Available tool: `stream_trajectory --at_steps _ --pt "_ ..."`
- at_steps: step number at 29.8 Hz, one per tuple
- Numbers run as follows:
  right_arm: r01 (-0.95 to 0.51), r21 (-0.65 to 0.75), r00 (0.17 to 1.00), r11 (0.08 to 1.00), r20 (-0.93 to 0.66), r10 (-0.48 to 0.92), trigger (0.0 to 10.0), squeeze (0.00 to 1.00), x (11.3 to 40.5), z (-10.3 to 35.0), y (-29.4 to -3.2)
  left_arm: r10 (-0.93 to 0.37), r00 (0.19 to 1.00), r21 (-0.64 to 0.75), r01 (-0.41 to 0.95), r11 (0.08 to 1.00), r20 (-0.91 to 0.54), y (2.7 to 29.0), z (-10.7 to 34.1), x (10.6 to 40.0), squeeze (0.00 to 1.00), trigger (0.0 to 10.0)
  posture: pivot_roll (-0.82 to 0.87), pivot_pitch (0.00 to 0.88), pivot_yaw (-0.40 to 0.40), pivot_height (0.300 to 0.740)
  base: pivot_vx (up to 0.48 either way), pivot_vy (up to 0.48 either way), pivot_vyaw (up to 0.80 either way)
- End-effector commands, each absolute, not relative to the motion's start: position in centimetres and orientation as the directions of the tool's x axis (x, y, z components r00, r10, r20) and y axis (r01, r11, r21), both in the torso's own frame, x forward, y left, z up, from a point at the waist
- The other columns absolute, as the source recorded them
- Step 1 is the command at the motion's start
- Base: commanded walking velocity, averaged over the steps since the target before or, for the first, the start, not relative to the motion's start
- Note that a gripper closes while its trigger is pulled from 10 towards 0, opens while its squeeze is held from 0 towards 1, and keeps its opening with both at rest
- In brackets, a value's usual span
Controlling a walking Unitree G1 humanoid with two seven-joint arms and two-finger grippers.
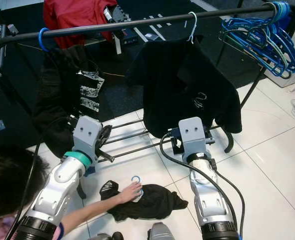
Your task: Hang hanger
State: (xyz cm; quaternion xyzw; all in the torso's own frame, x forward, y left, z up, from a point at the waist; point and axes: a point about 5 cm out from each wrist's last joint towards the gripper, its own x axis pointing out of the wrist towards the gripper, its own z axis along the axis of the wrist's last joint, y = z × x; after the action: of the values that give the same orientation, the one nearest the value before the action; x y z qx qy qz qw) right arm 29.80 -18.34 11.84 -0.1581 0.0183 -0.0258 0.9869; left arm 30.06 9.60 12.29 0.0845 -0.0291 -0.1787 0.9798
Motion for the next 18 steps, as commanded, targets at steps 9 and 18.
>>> stream_trajectory --at_steps 9,18 --pt "0.047 -0.307 0.996 0.950 -0.056 -0.067 10.0 0.00 29.22 11.21 -18.44 -0.360 0.933 0.167 0.353 0.921 0.015 9.27 11.80 29.59 0.00 10.0 -0.26 0.056 0.101 0.740 0.000 0.000 0.00" --pt "0.043 -0.308 0.997 0.950 -0.047 -0.060 10.0 0.00 29.77 11.49 -18.27 -0.345 0.938 0.167 0.336 0.927 0.030 9.50 12.33 30.08 0.00 10.0 -0.26 0.059 0.100 0.740 0.000 0.000 0.00"
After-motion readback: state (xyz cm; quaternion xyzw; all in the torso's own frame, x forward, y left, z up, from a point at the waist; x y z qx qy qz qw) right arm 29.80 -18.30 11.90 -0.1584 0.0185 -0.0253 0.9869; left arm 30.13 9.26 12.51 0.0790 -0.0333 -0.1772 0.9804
